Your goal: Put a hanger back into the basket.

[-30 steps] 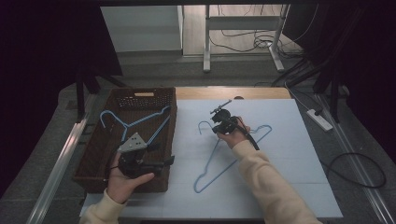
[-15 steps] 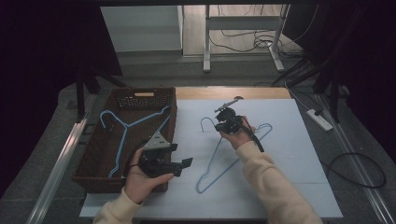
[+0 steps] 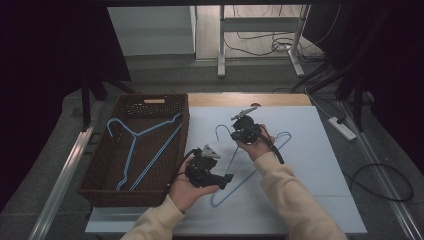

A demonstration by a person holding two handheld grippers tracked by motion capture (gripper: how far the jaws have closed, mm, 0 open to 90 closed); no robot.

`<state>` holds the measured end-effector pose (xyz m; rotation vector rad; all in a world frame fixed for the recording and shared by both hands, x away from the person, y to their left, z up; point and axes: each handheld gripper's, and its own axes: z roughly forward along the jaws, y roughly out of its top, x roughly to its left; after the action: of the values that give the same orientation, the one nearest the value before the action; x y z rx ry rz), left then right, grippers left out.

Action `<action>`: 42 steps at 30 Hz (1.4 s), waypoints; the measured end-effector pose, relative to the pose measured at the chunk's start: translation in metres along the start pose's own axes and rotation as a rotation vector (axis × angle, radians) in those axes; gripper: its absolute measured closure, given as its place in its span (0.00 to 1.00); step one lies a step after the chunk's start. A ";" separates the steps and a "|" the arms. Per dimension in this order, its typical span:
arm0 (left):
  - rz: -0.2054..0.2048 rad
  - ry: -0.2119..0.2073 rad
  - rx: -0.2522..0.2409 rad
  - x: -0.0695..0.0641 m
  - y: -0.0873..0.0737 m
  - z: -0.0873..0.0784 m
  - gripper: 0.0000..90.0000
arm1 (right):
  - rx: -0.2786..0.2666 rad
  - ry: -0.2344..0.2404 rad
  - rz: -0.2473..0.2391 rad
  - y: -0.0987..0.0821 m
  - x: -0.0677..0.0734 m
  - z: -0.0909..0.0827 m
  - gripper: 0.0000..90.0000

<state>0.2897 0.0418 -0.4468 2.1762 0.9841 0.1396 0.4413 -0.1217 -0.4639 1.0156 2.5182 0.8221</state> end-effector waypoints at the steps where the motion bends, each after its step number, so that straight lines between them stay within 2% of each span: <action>1: 0.000 0.000 0.000 0.000 0.000 0.000 0.30 | 0.000 0.001 -0.001 0.000 0.000 0.000 0.96; 2: -0.005 0.004 0.020 0.001 0.002 0.010 0.30 | -0.002 0.000 0.000 0.000 0.000 -0.001 0.96; 5: -0.005 0.037 0.036 0.000 0.003 0.022 0.31 | -0.007 0.000 0.001 -0.001 0.000 -0.001 0.96; 7: -0.004 0.041 0.039 -0.001 0.003 0.025 0.31 | -0.010 0.001 0.001 -0.001 0.000 -0.002 0.96; 11: -0.019 0.037 0.059 -0.002 0.004 0.040 0.30 | -0.011 0.003 0.001 -0.001 0.000 -0.002 0.96; 19: -0.040 0.074 0.063 0.003 0.005 0.060 0.31 | -0.020 0.002 0.007 -0.003 0.000 -0.005 0.96; 22: -0.049 0.084 0.071 0.006 0.005 0.069 0.34 | -0.025 0.000 0.007 -0.003 0.000 -0.006 0.96; 25: -0.055 0.088 0.081 0.010 0.005 0.078 0.43 | -0.028 0.001 0.008 -0.003 0.000 -0.008 0.96; 26: -0.057 0.087 0.084 0.011 0.005 0.081 0.52 | -0.031 0.001 0.009 -0.003 -0.001 -0.009 0.96; 27: -0.057 0.087 0.084 0.011 0.005 0.081 0.56 | -0.031 0.001 0.009 -0.003 -0.001 -0.009 0.96; 28: -0.063 0.082 0.086 0.012 0.004 0.084 0.56 | -0.031 0.002 0.011 -0.003 -0.001 -0.009 0.96; 31: -0.073 0.078 0.081 0.015 0.004 0.087 0.75 | -0.036 0.004 0.011 -0.004 -0.001 -0.010 0.96; 33: -0.094 0.072 0.071 0.019 0.003 0.087 0.87 | -0.038 0.002 0.009 -0.005 -0.001 -0.011 0.96; 36: -0.138 0.041 0.050 0.024 0.003 0.085 0.92 | -0.052 0.003 0.025 -0.007 -0.004 -0.016 0.96; 39: -0.152 0.039 0.033 0.024 0.002 0.084 0.95 | -0.063 0.008 0.040 -0.008 -0.006 -0.019 0.96; 40: -0.173 0.029 0.013 0.027 0.001 0.082 0.96 | -0.078 0.015 0.055 -0.010 -0.010 -0.024 0.95; 42: -0.178 0.018 0.004 0.029 0.001 0.080 0.96 | -0.087 0.017 0.057 -0.011 -0.011 -0.026 0.94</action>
<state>0.3404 0.0152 -0.5099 2.0827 1.1837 0.0731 0.4309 -0.1465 -0.4493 1.0606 2.4543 0.9511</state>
